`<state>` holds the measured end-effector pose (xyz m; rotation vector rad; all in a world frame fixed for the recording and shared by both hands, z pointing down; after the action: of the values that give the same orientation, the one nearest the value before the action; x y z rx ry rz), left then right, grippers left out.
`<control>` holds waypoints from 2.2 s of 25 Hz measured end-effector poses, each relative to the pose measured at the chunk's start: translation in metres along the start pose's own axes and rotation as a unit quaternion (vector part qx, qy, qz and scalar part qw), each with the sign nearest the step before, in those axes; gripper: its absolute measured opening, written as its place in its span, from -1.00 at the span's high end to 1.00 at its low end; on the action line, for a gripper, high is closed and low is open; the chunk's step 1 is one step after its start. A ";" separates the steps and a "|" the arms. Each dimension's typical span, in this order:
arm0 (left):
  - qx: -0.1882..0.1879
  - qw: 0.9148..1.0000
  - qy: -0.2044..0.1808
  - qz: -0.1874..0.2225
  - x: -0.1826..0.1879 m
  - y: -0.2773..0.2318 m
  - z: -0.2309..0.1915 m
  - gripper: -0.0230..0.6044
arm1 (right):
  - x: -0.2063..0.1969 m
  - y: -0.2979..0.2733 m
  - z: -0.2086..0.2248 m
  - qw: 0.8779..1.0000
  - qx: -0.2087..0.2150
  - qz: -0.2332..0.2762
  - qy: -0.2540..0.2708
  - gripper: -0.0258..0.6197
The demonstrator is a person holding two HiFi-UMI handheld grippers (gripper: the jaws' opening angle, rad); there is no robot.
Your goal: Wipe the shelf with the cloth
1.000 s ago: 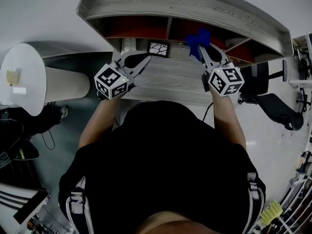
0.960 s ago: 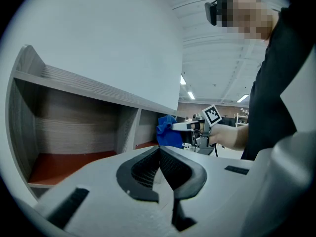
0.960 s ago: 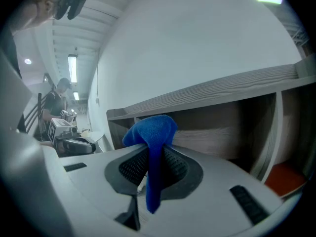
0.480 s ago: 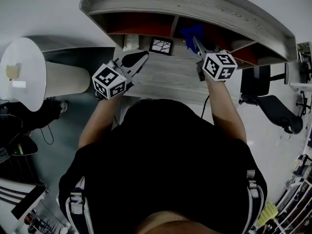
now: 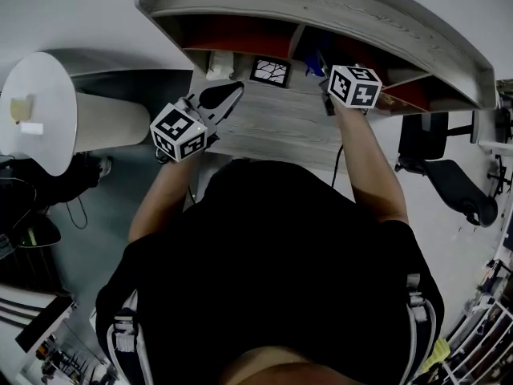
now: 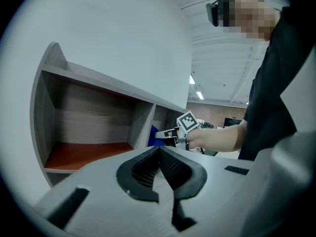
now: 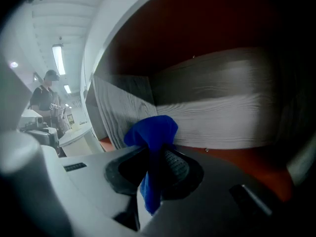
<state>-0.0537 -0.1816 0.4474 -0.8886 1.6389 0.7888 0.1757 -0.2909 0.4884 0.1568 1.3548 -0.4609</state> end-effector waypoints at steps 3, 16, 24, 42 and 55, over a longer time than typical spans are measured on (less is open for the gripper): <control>0.003 1.000 0.000 -0.002 -0.001 0.002 -0.003 0.87 | -0.010 -0.011 0.002 1.000 -0.004 -0.016 0.008 0.75; 0.021 1.000 0.006 -0.006 -0.006 0.016 -0.005 0.87 | -0.029 -0.045 0.010 0.991 -0.017 -0.096 0.092 0.75; 0.022 1.000 0.012 -0.006 -0.010 0.019 -0.004 0.87 | -0.033 -0.059 0.009 0.983 -0.015 -0.127 0.130 0.75; 0.011 1.000 0.020 -0.010 -0.014 0.009 0.005 0.87 | -0.036 -0.059 0.010 0.972 0.003 -0.148 0.181 0.75; -0.018 0.999 0.026 -0.021 -0.020 -0.015 0.013 0.87 | -0.032 -0.034 0.048 0.968 -0.020 -0.162 0.189 0.75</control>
<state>-0.0311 -0.1752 0.4633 -0.9745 1.6504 0.7741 0.2003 -0.3322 0.5344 -0.0138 1.7758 -0.7024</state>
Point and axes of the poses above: the fingertips, and each gripper's own axes: y backward along the fingers, z to its right, x out of its top, the point moved 3 cm from there along y, backward along the fingers, and after that the axes turned 15 degrees about z, right-handed, at the moved point
